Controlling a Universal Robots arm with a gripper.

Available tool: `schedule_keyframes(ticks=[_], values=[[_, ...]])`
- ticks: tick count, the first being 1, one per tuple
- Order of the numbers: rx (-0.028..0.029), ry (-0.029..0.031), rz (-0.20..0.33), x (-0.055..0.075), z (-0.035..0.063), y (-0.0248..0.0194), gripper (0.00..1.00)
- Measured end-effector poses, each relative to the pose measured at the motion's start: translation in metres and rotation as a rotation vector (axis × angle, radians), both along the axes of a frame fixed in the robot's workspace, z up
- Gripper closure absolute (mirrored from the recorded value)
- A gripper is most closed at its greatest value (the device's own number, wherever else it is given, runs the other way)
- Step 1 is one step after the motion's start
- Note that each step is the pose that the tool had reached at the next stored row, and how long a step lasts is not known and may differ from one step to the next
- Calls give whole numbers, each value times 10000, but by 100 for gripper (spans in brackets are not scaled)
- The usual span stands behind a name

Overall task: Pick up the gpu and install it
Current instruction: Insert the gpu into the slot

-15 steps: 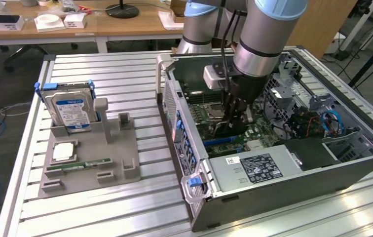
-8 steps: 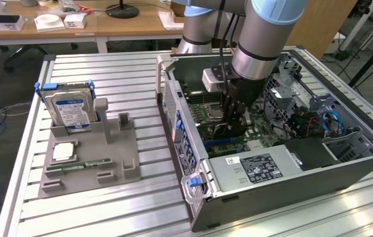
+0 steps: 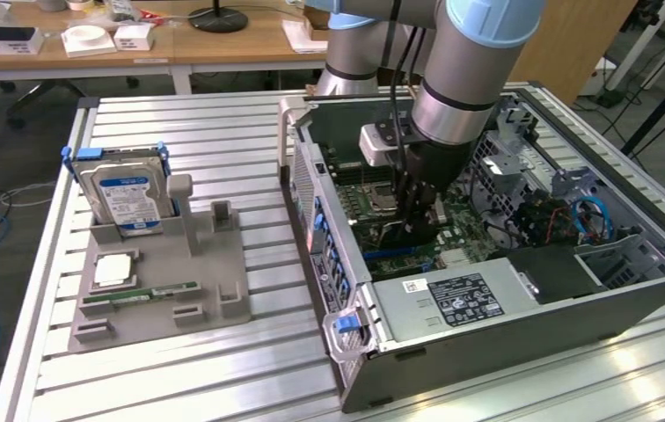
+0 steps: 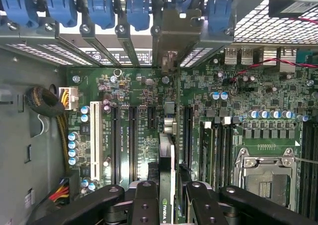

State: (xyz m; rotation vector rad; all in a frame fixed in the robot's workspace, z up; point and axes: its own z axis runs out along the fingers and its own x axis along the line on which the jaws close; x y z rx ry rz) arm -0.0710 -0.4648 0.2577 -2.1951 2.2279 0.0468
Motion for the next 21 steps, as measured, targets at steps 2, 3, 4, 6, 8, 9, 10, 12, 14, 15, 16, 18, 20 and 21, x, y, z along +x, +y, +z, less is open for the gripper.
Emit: schedule_keyframes(ticks=[2, 3, 4, 6, 8, 9, 10, 12, 14, 15, 16, 18, 20, 21], values=[[0, 0, 0, 0, 0, 0, 74], [0, 0, 0, 0, 0, 0, 74], [0, 0, 1, 0, 0, 0, 74], [1, 0, 1, 0, 0, 0, 74], [13, 0, 0, 0, -1, 1, 74], [18, -1, 0, 0, -3, 1, 74], [20, -2, 0, 0, -7, 0, 74], [17, 0, 2, 0, -10, 0, 74], [26, 0, 3, 2, -6, 0, 74], [29, 1, 2, 2, 2, 0, 74], [33, 1, 1, 2, 13, 0, 74], [31, -1, 1, 2, 23, 0, 74], [29, 0, 2, 3, 25, 0, 74], [27, 1, 2, 4, 31, 0, 74]])
